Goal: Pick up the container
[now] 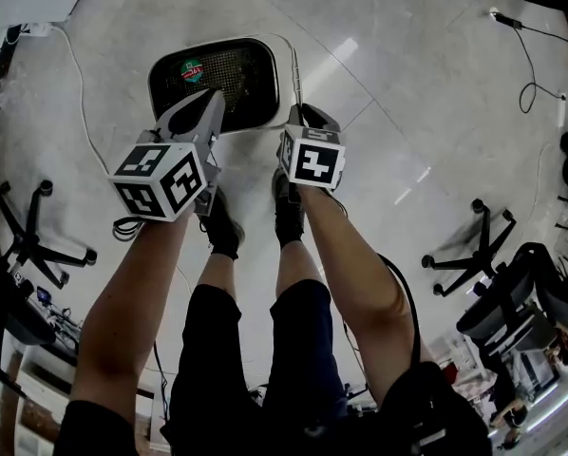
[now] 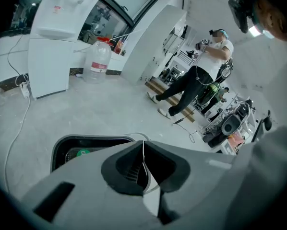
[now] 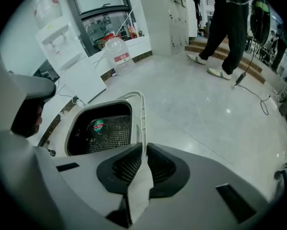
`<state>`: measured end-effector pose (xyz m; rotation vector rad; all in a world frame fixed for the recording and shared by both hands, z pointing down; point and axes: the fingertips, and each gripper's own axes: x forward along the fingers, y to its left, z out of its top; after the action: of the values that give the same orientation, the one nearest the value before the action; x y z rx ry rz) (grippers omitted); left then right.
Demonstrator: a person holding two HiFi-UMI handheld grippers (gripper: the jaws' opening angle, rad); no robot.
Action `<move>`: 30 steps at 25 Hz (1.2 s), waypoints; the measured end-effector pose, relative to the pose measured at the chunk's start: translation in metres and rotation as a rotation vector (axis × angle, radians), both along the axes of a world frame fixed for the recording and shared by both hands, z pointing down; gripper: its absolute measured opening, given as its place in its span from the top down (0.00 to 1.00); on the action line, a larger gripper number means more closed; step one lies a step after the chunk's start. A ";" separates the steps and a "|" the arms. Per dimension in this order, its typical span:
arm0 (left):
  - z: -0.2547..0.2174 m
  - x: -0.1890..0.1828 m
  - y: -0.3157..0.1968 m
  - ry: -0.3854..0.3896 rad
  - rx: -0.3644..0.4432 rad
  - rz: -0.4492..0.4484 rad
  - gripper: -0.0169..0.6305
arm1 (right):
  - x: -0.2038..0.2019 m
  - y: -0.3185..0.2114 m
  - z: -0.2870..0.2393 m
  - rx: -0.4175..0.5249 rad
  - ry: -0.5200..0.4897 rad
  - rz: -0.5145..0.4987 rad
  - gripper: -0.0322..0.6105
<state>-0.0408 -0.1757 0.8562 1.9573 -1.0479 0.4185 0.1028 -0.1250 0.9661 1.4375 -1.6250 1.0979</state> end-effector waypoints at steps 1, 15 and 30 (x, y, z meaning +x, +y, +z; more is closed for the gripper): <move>0.003 0.004 -0.003 0.006 -0.005 0.006 0.96 | -0.002 0.000 -0.005 0.005 0.014 -0.005 0.89; 0.039 0.048 -0.020 0.128 -0.101 0.128 0.95 | -0.029 -0.001 -0.055 0.064 0.066 -0.024 0.89; 0.043 0.083 -0.030 0.371 -0.248 0.231 0.70 | -0.048 -0.002 -0.078 0.119 0.020 -0.092 0.89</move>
<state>0.0422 -0.2053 0.8990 1.8445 -0.5115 0.2785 0.0546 -0.1270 0.8885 1.4287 -1.7502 0.9458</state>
